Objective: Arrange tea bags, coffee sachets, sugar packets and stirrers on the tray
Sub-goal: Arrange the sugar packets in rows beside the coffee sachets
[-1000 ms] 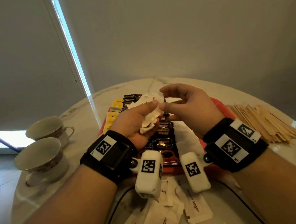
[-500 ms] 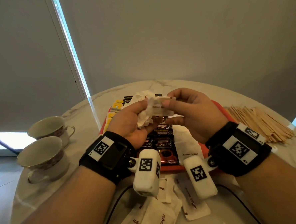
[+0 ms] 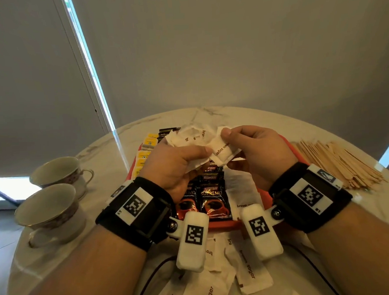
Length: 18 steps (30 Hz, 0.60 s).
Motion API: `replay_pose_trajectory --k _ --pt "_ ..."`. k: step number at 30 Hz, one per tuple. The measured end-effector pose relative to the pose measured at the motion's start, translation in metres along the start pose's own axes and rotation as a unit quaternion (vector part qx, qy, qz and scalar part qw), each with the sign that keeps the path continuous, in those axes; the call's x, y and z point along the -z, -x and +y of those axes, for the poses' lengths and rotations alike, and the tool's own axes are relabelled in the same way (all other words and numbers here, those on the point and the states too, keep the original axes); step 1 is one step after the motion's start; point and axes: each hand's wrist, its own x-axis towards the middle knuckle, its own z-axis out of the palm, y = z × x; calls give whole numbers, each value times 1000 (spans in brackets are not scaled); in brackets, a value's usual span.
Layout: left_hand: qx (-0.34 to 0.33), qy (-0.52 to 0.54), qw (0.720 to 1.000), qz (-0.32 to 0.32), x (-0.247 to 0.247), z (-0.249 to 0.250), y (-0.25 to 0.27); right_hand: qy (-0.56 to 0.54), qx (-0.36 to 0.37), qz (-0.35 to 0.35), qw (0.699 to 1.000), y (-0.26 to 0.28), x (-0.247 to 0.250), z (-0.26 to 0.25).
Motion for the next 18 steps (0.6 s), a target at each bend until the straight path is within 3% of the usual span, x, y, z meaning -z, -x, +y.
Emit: replay_pose_trajectory --k 4,8,13,18 --pt "-9 28 999 29 0 -3 -4 -27 -27 -4 999 1 -3 -1" --pt "-28 47 996 70 1 -1 -7 -41 -52 -86 994 4 -6 6" --pt "-30 85 990 107 2 5 -6 -62 -56 -84 993 -1 -3 4" --pt "-12 86 995 50 -1 8 1 26 -57 -116 991 1 0 2"
